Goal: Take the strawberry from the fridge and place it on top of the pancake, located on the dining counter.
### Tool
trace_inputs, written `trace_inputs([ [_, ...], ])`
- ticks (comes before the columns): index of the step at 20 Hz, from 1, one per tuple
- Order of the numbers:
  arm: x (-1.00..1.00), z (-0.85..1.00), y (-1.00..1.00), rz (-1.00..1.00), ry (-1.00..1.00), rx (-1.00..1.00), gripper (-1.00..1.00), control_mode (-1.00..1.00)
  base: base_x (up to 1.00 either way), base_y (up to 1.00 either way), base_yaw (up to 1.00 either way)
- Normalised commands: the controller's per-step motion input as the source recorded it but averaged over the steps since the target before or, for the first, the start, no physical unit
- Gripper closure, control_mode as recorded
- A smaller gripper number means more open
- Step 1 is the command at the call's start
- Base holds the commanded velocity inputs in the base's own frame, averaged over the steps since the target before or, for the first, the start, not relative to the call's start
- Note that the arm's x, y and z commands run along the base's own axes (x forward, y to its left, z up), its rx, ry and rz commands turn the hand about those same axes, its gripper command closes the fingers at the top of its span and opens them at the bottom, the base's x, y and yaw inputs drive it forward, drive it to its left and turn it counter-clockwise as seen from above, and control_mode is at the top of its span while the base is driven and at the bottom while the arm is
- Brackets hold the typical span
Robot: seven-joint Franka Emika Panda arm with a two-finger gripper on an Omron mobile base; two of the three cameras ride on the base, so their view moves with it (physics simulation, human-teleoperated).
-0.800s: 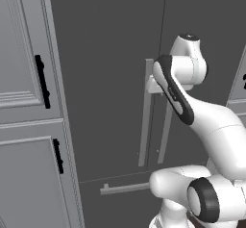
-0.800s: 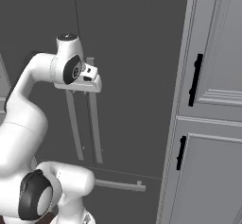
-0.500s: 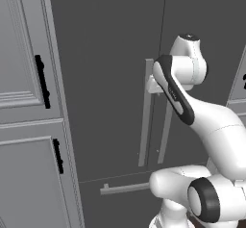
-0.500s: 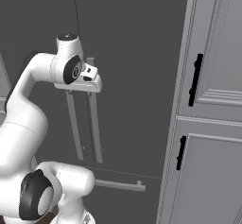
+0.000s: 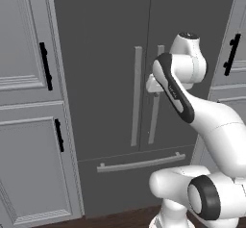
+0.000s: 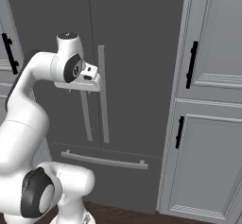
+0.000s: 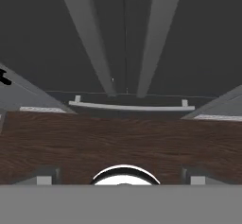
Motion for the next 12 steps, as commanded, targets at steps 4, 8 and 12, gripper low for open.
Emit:
trace_inputs([
  [4, 0.00, 0.00, 0.00, 0.00, 0.00, 0.00, -1.00, 1.00, -0.60, 0.00, 0.00],
  [8, 0.00, 0.00, 0.00, 0.00, 0.00, 0.00, -1.00, 1.00, -0.26, -0.01, -0.01],
  [12, 0.00, -0.07, -0.02, 0.00, -0.01, 0.00, -1.00, -1.00, 0.00, 0.00, 0.00],
])
